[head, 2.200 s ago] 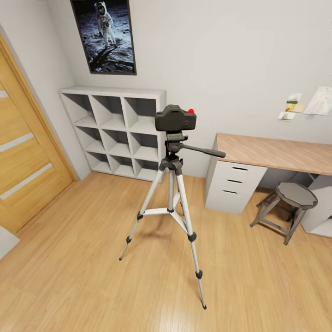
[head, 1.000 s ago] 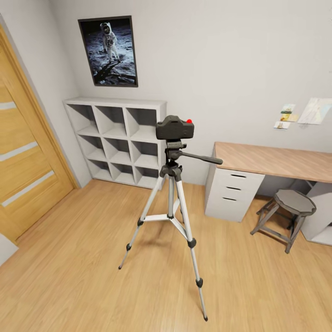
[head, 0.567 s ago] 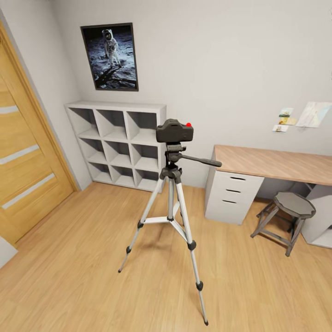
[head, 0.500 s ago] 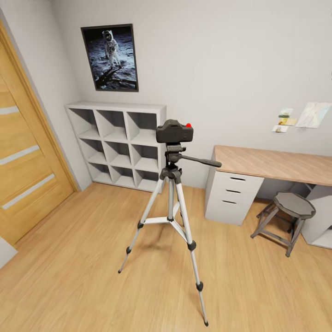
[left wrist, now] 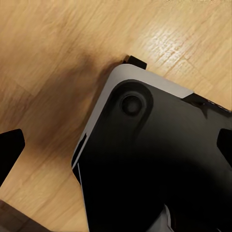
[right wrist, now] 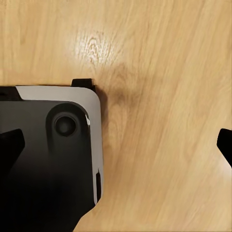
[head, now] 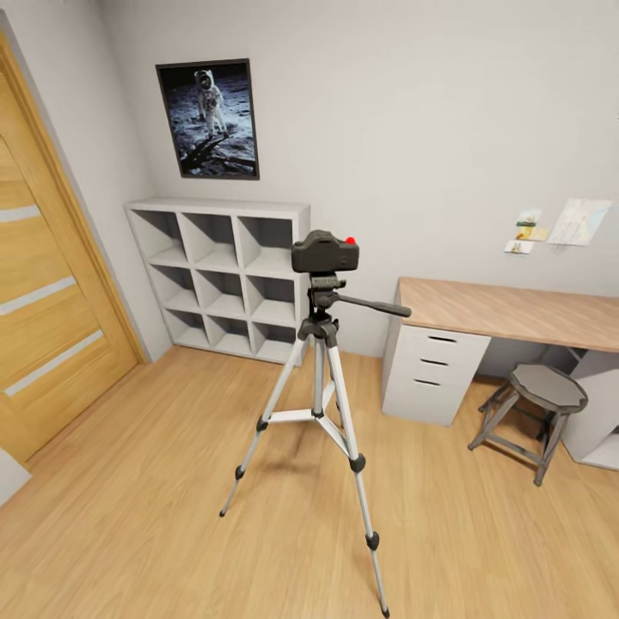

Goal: Attach the digital camera to the camera tripod in the bedroom.

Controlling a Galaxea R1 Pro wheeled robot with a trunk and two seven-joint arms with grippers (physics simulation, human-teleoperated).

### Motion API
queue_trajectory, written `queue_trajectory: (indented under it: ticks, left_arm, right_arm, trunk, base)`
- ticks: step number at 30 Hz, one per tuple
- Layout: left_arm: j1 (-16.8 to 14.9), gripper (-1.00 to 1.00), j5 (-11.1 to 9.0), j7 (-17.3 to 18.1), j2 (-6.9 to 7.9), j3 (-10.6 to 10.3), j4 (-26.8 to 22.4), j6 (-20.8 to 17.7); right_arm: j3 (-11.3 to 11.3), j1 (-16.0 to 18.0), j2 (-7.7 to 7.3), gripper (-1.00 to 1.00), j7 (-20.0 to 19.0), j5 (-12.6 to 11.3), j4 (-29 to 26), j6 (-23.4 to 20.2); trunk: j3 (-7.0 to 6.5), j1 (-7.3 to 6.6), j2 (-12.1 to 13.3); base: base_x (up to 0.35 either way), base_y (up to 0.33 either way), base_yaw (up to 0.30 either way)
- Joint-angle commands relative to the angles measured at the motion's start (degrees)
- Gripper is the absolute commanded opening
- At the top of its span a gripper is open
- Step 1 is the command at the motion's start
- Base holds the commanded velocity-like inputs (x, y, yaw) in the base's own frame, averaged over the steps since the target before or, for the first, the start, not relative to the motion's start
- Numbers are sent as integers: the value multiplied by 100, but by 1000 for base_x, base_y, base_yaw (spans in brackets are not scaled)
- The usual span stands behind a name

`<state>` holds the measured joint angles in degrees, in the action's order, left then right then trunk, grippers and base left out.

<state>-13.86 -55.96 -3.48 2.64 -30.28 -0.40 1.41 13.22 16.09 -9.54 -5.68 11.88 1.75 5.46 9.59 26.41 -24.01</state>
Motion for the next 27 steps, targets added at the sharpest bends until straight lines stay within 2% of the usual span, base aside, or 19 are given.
queue_trajectory:
  ticks: [1,27]
  left_arm:
    - [-2,100,-38,-22,0,-48,-4,9]
    - [-2,100,-38,-22,0,-48,-4,9]
  right_arm:
    - [49,8,-4,100,-12,51,19,34]
    - [49,8,-4,100,-12,51,19,34]
  trunk:
    - [1,3,-10]
    - [-237,3,-10]
  base:
    - [0,0,0]
    - [0,0,0]
